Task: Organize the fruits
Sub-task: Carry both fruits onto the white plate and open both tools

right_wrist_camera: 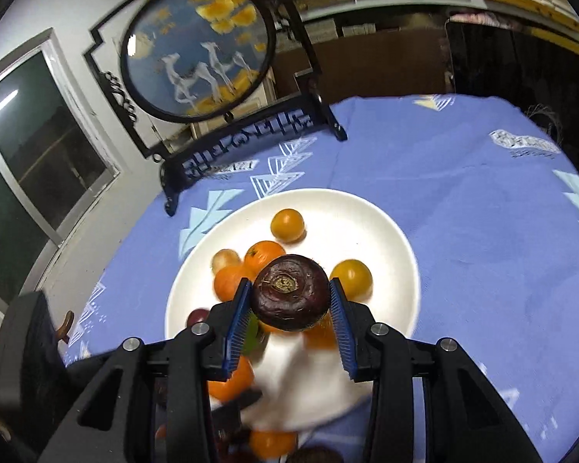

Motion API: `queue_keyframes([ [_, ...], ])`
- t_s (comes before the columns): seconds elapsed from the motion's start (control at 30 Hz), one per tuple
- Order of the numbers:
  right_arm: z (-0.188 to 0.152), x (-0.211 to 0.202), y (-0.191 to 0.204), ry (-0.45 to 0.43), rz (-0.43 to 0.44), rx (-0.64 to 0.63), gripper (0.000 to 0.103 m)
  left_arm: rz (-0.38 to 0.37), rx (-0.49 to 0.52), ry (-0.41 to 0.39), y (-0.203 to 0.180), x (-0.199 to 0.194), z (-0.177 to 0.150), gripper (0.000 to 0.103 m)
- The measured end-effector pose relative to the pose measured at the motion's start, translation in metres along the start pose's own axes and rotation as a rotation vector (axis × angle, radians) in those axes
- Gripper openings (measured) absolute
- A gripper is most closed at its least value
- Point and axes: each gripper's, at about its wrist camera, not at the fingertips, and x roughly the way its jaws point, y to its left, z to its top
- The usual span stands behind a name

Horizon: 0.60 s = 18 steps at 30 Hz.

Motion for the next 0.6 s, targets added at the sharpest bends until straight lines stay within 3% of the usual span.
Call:
queue_keyframes([
  [0.03,0.002,0.006,-0.001,0.004,0.003,0.003,0.042,-0.004,-0.001,0.001,0.0,0.002,0.0,0.042],
  [0.1,0.004,0.012,-0.003,-0.007,0.0,0.008,0.052,-0.003,0.0,-0.016,0.0,-0.001,-0.001,0.069],
  [0.13,0.004,0.012,-0.003,-0.016,-0.005,0.006,0.053,0.01,0.004,-0.042,0.0,-0.007,-0.002,0.072],
  [0.37,-0.023,-0.021,-0.007,-0.049,0.004,0.006,0.053,-0.002,0.013,-0.087,0.003,-0.039,-0.02,0.072],
  [0.6,-0.084,-0.068,-0.016,-0.102,0.014,0.038,0.054,0.0,0.05,-0.057,0.008,-0.081,-0.068,0.072],
])
